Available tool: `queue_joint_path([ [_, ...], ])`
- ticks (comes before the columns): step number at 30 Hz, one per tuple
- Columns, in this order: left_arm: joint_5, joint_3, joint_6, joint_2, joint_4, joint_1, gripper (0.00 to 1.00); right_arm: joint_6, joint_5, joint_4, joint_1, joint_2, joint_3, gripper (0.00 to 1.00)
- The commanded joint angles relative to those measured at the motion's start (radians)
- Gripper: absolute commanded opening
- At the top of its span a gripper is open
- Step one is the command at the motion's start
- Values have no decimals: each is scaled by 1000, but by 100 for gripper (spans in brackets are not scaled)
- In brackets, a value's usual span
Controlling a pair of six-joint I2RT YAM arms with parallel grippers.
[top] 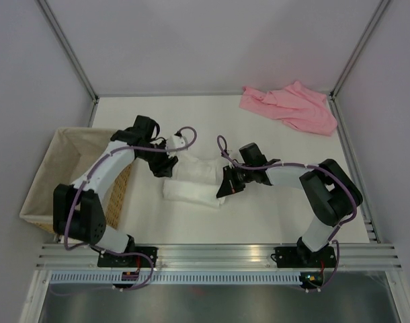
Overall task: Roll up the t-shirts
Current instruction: Roll the tshirt
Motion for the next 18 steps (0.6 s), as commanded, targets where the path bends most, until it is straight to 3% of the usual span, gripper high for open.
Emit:
queue_joint_path([
  [1,-143,-174,78,-169,164,-108,64,8,-25,13,-12,11,14,5],
  [3,-211,-306,144,-261,241,-170,70,5,-11,18,-15,18,13,5],
  [8,-337,-516,220,-349,462,-293,73,3,-16,30,-18,38,16,4],
  [9,-352,-538,224,-356,489,-319,80,0,-14,32,-20,38,16,4],
  [18,-422,-662,314,-346,621,-360,81,-29,-40,16,-35,60,22,7],
])
